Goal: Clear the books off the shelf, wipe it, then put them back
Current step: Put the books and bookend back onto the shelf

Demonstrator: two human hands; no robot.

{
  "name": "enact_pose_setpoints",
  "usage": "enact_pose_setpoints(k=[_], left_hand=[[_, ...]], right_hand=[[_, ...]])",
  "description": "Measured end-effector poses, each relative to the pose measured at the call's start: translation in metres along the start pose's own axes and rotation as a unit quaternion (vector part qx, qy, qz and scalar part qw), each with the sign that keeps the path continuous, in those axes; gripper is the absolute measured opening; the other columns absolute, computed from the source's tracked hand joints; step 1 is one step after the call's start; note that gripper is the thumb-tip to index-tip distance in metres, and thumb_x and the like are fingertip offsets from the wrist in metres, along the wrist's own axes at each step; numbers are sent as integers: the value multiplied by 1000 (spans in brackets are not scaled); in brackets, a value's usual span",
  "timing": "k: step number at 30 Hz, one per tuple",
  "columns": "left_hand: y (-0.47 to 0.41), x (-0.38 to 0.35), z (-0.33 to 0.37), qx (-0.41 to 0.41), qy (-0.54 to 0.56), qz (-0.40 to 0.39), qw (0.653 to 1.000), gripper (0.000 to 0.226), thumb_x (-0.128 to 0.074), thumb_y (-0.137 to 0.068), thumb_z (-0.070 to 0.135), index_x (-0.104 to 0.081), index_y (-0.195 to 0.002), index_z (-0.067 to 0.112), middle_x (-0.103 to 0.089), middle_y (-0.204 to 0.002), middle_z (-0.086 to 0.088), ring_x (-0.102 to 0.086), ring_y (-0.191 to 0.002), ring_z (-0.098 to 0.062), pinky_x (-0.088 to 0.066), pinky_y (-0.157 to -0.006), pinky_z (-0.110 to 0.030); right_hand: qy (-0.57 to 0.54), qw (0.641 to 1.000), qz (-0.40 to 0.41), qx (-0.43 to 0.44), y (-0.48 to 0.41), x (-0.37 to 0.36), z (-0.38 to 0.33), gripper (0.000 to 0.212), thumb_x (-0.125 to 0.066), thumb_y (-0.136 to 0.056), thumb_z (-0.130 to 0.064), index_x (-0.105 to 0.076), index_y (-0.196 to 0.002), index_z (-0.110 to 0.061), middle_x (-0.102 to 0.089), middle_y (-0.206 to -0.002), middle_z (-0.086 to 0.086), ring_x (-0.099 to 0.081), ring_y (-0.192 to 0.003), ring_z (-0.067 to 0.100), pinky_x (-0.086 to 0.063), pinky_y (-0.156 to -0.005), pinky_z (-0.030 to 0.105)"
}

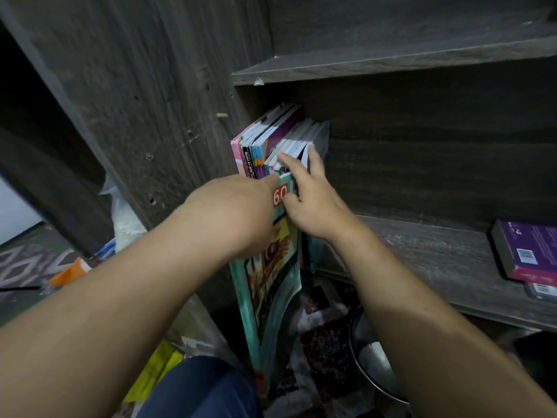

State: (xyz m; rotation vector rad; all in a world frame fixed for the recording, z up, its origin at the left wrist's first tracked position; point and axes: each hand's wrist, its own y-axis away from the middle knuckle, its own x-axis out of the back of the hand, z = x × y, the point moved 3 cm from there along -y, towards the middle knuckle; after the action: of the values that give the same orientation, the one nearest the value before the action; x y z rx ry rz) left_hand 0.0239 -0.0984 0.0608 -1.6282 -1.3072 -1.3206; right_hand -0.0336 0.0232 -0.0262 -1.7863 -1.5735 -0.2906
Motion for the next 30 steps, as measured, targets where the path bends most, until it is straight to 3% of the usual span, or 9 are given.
enact_pose_setpoints(k=[2,7,11,16,19,21,24,27,30], left_hand=[[4,4,-3,2,-30,-18,999,83,-55,-92,22,-1,-154,31,-47,-138,-11,-52,-117,-28,-44,-82,-33],[6,3,-6,6,-66,-52,996,85,-56,-90,17,-2,-155,25,-45,-141,-12,-52,-118,-28,-42,-79,-32],[8,5,-12,14,-65,-54,996,84,-55,-91,17,-2,-155,30,-49,-137,-9,-55,-113,-27,-42,-76,-32],[16,16,-12,-8,-73,-46,996,75,-51,-94,24,-7,-154,30,-51,-136,-4,-54,-112,-23,-38,-74,-27],[17,24,-9,-16,-77,-45,996,65,-51,-94,24,-20,-151,31,-56,-127,-1,-54,-97,-20,-39,-72,-26],[16,26,-7,-18,-87,-45,995,60,-50,-94,23,-27,-149,29,-57,-125,0,-52,-92,-19,-40,-72,-26],[12,30,-9,-24,-93,-36,995,60,-50,-94,23,-27,-149,29,-57,-126,-1,-51,-89,-18,-42,-73,-25],[10,35,-11,-44,-105,-39,993,70,-50,-96,23,-11,-153,37,-49,-139,1,-53,-110,-19,-40,-78,-24],[10,40,-13,-69,-125,-65,988,73,-51,-97,26,-6,-151,45,-43,-145,6,-49,-117,-16,-39,-85,-24]], right_hand=[[62,998,20,11,-3,-2,-7,66,-50,-88,-22,-27,-147,-41,10,-161,5,-18,-143,37,-35,-109,45],[182,983,25,-1,-10,-8,-12,75,-55,-83,-35,-18,-147,-47,1,-160,10,-29,-135,44,-41,-101,51],[147,988,56,-10,-12,-3,-13,60,-54,-82,-31,-35,-137,-44,-9,-158,10,-43,-124,44,-47,-89,45],[68,993,95,-10,-15,9,-2,36,-52,-90,-36,-48,-126,-34,-22,-154,9,-45,-126,36,-41,-93,40],[52,988,146,-17,-15,12,2,35,-60,-86,-50,-55,-115,-31,-31,-148,5,-51,-119,29,-45,-90,38],[63,984,165,-16,-15,11,6,34,-69,-83,-40,-56,-112,-29,-34,-146,4,-53,-117,29,-48,-90,39],[32,985,165,-21,-18,13,12,35,-74,-78,-24,-60,-110,-27,-33,-150,3,-46,-128,28,-43,-100,39],[21,988,152,-26,-19,18,15,39,-76,-78,-19,-64,-113,-29,-20,-158,3,-31,-140,24,-33,-108,37],[25,992,124,-11,-22,19,15,44,-74,-81,-20,-64,-121,-36,-12,-161,0,-24,-144,21,-28,-111,32]])
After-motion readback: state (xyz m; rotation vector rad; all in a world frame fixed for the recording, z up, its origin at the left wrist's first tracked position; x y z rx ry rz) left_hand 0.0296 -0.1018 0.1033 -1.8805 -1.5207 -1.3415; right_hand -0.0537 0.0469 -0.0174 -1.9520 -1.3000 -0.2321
